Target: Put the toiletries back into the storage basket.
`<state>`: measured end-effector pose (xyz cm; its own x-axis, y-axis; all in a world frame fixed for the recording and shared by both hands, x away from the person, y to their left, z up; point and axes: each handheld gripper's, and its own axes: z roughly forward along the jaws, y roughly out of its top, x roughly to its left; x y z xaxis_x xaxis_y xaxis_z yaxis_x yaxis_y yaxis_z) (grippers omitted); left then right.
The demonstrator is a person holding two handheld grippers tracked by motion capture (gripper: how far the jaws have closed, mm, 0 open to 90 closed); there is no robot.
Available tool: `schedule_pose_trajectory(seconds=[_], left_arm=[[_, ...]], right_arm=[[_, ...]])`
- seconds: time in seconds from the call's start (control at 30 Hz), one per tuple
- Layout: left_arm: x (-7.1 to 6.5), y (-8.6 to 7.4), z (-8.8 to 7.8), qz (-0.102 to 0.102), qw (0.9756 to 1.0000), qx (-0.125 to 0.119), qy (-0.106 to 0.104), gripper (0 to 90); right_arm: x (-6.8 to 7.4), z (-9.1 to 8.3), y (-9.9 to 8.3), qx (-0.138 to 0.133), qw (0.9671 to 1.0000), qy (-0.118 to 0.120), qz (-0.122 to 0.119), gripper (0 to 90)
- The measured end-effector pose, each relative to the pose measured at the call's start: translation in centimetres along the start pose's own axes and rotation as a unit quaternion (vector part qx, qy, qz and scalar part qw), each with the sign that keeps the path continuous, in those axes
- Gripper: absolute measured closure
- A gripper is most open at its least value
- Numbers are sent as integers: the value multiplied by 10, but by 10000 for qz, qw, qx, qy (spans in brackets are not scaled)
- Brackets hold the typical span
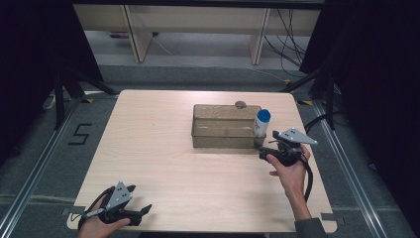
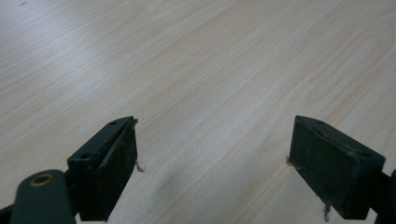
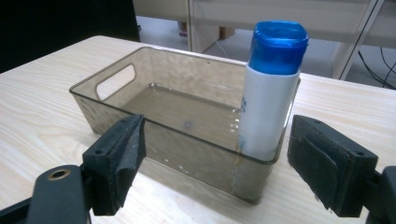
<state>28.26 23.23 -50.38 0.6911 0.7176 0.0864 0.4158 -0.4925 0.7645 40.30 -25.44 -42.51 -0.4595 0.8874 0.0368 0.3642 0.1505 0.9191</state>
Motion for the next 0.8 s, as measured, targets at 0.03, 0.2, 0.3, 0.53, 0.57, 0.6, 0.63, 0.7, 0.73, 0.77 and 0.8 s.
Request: schedule_pose_trajectory(seconds=[0.03, 0.2, 0.3, 0.53, 0.57, 0.6, 0.63, 0.7, 0.73, 0.77, 0.8], left_arm=[[0, 0, 0, -22, 10000, -6, 0, 148], [-1, 0, 1, -93, 9999, -73, -38, 148], [-1, 0, 1, -101, 9999, -69, -29, 148], [0, 0, 1, -78, 10000, -19, -44, 148], [0, 0, 0, -62, 10000, -11, -37, 148], [0, 0, 0, -54, 10000, -8, -25, 148], [-1, 0, 1, -79, 10000, -31, -16, 148], [-1, 0, 1, -55, 10000, 4, -8, 148], [-1, 0, 1, -106, 9999, -38, -37, 148], [-1, 0, 1, -76, 10000, -4, -31, 148], [-1, 0, 1, -89, 10000, -8, -23, 148]], right_arm=[[1, 0, 0, 17, 10000, 23, 15, 203], [5, -1, -2, 9, 9998, 107, 161, 198], [4, 0, -3, -28, 10000, 67, -51, 192], [13, -1, -7, 112, 9995, 219, 181, 172], [11, -1, -7, 112, 9997, 219, 53, 170], [12, 1, -7, 9, 9997, 249, 33, 168], [13, 0, -7, 21, 9996, 263, 53, 167], [13, -1, -7, 40, 9997, 234, -24, 166], [14, -2, -8, 64, 9996, 279, 29, 163], [15, -2, -8, 60, 9997, 248, -6, 163], [17, -2, -8, 80, 9994, 305, 114, 162]])
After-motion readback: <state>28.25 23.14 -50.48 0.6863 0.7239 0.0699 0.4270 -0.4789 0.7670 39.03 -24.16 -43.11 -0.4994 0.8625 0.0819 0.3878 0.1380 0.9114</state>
